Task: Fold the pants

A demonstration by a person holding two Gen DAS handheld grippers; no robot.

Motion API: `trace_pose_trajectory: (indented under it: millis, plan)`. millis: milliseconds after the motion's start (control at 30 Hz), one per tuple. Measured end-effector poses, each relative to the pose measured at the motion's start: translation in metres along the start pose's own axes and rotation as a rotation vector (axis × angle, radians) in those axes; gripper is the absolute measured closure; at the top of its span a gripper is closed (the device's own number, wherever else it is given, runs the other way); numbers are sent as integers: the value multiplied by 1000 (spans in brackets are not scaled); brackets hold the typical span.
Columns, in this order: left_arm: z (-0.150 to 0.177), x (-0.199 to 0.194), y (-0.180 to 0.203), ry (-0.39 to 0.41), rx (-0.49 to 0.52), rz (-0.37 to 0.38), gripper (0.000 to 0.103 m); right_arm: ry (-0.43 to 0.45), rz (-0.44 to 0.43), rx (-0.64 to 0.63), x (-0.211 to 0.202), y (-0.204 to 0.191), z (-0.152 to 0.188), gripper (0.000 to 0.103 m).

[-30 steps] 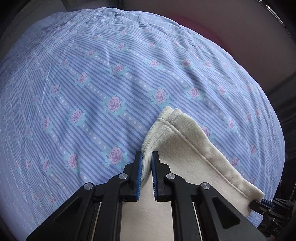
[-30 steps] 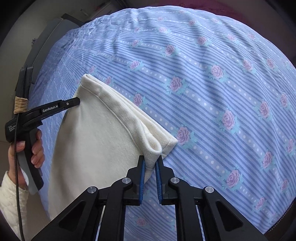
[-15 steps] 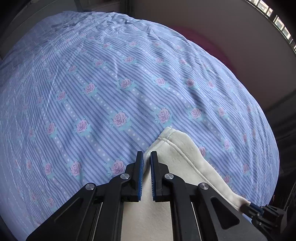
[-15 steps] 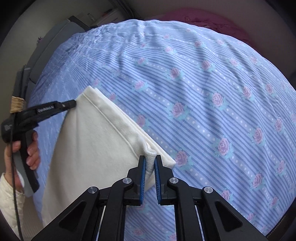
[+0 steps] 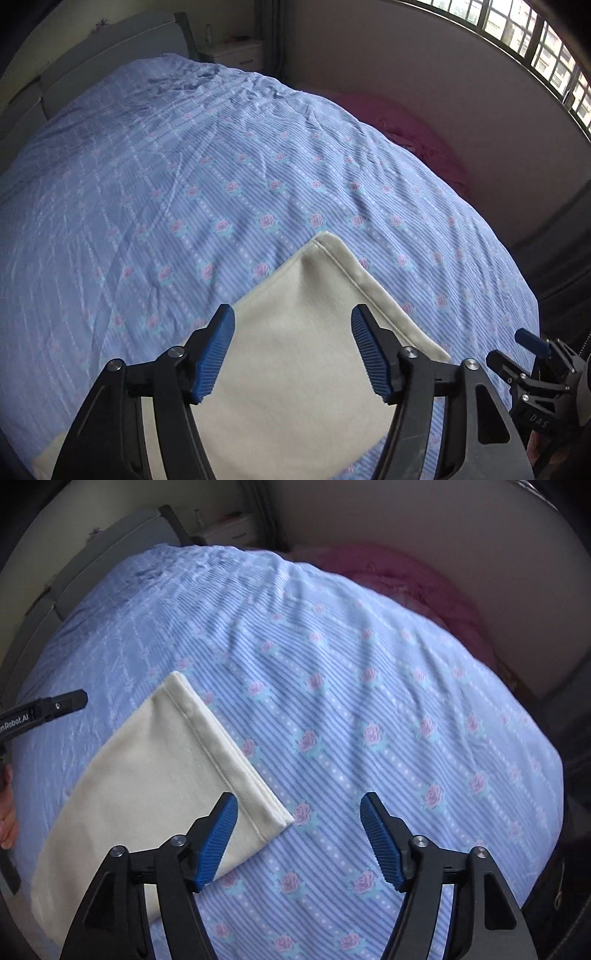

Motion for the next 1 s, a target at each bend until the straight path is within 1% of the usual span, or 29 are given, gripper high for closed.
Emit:
trace_pose_trajectory:
  millis: [33,67,167,233,267,333,400,500,633,700,733,833,900,933,1000]
  plan:
    - [10,-19,-4,10,-27,-19,30,22,-27,-33,-12,-7,-2,26]
    - [19,-35,-8,17,-44,-41,29,34,-55,-68,-24,-15,-3,24]
    - [49,-88,-23,46,-99,-108,23,30,-166,-152,-55,-42,3,23]
    - [72,-124,-38,56,-158,-152,19,24,-225,-204,-74,-64,12,23]
    - [83,-142,-46,60,-184,-178,19,25,-255,-236,-84,-76,16,23]
    - [108,-176,-63,69,-230,-237,19,25,-317,-292,-102,-104,32,23]
    - [135,-210,-85,75,-298,-295,18,13,-376,-346,-120,-129,50,23]
    - [181,-260,-115,86,-411,-355,17,-9,-460,-424,-150,-169,82,23]
    - [245,-322,-154,102,-512,-447,14,-45,-555,-478,-187,-219,122,23]
    - [274,-349,-172,117,-541,-476,12,-63,-590,-490,-205,-244,143,23]
    - [288,-363,-183,128,-552,-483,9,-67,-604,-499,-213,-256,153,23]
    - [329,-393,-214,145,-572,-486,6,-73,-594,-538,-236,-294,185,23]
    - [357,-409,-237,117,-571,-473,6,-70,-575,-547,-249,-320,208,23]
    - [369,-414,-248,96,-568,-471,6,-72,-560,-534,-254,-331,218,23]
    - [393,-425,-272,81,-570,-462,6,-98,-539,-496,-261,-352,240,23]
Point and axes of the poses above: each gripper's, at about its wrist camera, not at the fingertips, and x roughly the way its jaws point, y to its right, z to its underside, the point moved 5 cm from there along x, roughly the way its jaws point, and after that the axes turned 14 degrees about y, right-handed, at the moved point
